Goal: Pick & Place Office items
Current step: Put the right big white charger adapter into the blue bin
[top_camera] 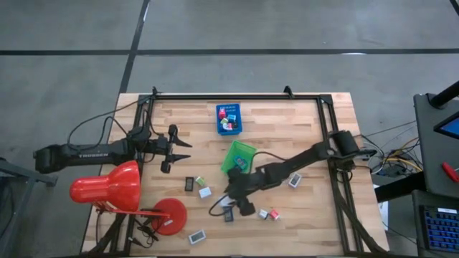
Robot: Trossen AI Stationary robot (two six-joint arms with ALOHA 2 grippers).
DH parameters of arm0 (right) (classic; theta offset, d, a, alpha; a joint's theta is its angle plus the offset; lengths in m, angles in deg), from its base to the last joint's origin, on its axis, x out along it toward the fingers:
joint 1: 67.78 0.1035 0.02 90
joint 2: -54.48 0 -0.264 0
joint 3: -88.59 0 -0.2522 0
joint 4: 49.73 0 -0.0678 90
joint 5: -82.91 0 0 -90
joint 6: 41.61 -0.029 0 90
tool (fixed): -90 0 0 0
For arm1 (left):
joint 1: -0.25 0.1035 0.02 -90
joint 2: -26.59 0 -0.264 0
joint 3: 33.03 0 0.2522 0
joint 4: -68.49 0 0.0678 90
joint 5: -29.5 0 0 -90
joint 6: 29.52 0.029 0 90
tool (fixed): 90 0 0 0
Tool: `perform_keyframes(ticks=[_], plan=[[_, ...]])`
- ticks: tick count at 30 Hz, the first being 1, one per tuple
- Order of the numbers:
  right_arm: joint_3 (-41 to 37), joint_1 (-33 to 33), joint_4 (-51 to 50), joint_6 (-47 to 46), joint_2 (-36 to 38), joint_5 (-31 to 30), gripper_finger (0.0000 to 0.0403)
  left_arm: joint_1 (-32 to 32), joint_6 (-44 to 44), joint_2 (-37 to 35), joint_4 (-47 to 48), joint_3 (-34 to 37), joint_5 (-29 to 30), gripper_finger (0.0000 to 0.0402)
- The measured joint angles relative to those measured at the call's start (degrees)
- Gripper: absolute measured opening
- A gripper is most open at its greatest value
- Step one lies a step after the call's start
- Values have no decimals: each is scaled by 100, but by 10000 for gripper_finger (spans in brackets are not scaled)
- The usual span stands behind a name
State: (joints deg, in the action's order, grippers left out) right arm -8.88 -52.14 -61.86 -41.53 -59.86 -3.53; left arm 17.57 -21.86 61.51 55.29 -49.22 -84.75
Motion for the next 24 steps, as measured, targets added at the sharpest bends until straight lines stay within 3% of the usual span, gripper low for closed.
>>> perform_keyframes(ticks=[11, 24], plan=[[1206, -2, -1348, -13, -677, 308, 230, 0, 23, 83, 5, 2, -2, 184], [1252, 0, -1521, -164, -683, 430, 231, 0, 46, 120, 0, 4, -2, 184]])
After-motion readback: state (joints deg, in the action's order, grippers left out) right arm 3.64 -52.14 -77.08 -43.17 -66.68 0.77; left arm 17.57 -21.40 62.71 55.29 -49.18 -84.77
